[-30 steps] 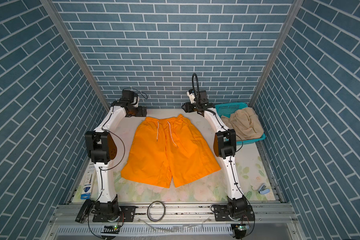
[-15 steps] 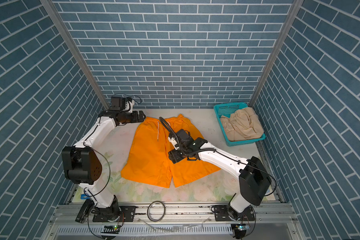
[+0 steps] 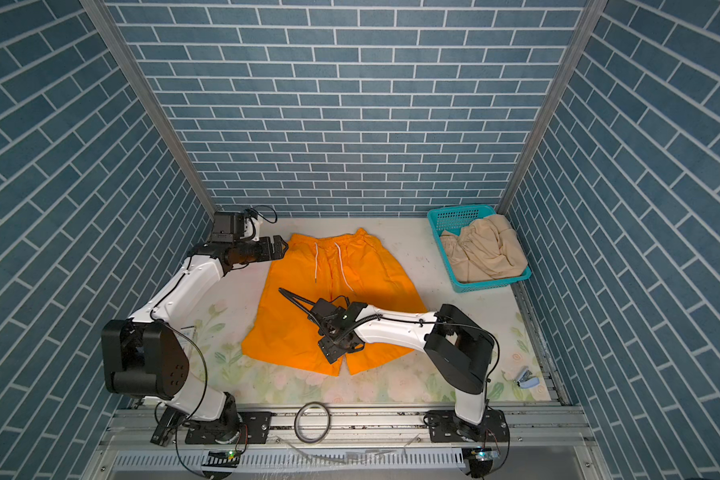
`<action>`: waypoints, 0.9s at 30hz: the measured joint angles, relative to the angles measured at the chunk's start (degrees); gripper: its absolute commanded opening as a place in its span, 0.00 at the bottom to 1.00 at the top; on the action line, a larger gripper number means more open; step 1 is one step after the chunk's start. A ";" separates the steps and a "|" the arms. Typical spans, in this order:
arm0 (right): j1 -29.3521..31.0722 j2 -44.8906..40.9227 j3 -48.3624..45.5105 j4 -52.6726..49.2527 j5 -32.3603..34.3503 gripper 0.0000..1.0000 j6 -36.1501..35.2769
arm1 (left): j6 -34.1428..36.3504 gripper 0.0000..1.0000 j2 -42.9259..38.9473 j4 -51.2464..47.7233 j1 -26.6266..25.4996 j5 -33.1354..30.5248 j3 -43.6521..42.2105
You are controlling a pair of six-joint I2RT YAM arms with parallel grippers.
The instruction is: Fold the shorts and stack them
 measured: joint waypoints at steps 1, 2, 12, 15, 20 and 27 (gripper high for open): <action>0.00 0.37 0.00 -0.63 0.31 0.76 0.24 | -0.07 1.00 -0.42 -0.04 0.00 -0.07 -0.39; -0.02 0.74 0.00 -0.94 0.57 0.75 0.59 | -0.09 1.00 -0.63 -0.24 0.00 -0.15 -0.46; -0.87 2.05 -3.41 1.31 -0.35 0.00 1.22 | 0.72 1.00 -0.63 -0.13 -0.70 0.20 -0.31; -3.28 -0.70 -7.41 3.61 -1.36 0.00 1.09 | 2.93 1.00 2.03 -0.55 -2.08 0.13 2.40; -9.46 -4.35 -12.41 6.51 -2.32 0.00 -0.81 | 6.78 1.00 10.62 -0.63 -3.69 0.63 9.55; -16.55 -6.12 -14.62 8.20 -2.34 0.00 -6.64 | 12.33 1.00 23.52 -1.05 -5.11 0.39 20.26</action>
